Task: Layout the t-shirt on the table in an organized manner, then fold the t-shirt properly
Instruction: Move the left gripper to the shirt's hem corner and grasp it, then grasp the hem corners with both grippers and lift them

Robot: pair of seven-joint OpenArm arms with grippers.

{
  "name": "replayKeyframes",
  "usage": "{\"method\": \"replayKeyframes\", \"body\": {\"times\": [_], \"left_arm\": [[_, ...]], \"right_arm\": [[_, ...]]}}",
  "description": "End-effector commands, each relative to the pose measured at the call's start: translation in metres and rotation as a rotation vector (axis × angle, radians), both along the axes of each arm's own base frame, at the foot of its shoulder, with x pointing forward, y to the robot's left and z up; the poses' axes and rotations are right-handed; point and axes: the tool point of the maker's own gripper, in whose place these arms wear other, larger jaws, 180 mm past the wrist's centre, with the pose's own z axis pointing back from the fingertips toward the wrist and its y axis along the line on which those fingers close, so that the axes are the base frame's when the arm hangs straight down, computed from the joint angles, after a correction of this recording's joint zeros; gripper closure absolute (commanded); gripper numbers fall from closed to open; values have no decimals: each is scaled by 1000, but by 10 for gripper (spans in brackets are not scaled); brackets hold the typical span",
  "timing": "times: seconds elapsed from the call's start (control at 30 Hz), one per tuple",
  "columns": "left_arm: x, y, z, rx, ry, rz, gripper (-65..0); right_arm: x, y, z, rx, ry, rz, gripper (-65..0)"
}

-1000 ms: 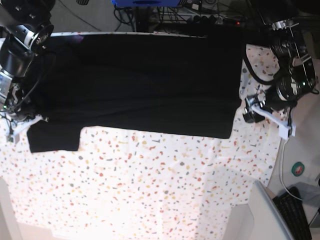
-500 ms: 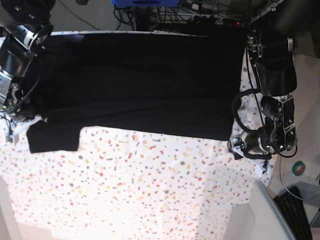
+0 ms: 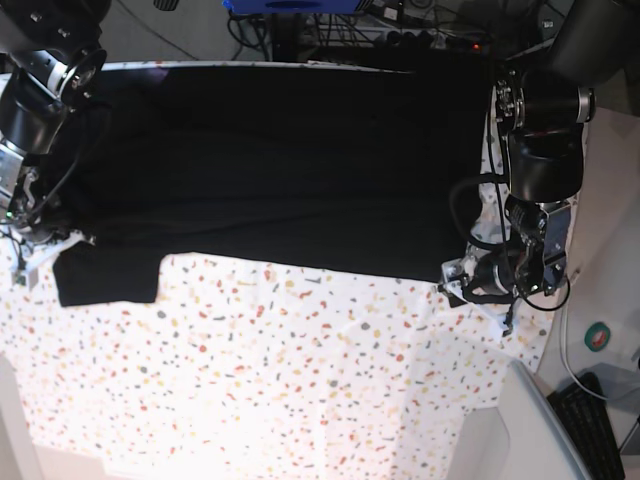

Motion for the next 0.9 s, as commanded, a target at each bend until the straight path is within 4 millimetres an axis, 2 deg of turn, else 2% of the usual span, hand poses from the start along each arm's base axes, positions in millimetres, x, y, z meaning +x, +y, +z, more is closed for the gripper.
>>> {"method": "replayKeyframes", "body": {"times": [0.0, 0.07, 0.13, 0.3, 0.37, 0.43, 0.53, 0.57, 0.67, 0.87], "left_arm": [[13, 5, 10, 5, -34, 7, -383], [12, -5, 2, -18, -15, 10, -383], [7, -6, -6, -25, 13, 14, -383], [6, -7, -8, -31, 21, 18, -370], [4, -7, -9, -32, 25, 18, -344], [4, -12, -11, -39, 27, 15, -247], [-4, -17, -16, -43, 35, 8, -28], [-3, -17, -15, -41, 29, 6, 0], [5, -14, -5, -36, -5, 12, 0], [31, -12, 29, -13, -103, -3, 0]], "right_arm": [[15, -13, 17, -26, -50, -9, 0], [15, -13, 17, -26, -50, -9, 0], [15, -13, 17, -26, -52, -9, 0], [15, -12, 17, -25, -52, -8, 0], [15, -12, 17, -26, -55, -8, 0], [15, -12, 17, -26, -55, -8, 0], [19, -8, 18, -33, -55, 13, 0], [21, -4, 18, -40, -51, 38, 0], [31, 8, 21, -64, -61, 102, 0], [52, 20, 36, -104, -176, 167, 0]]}}
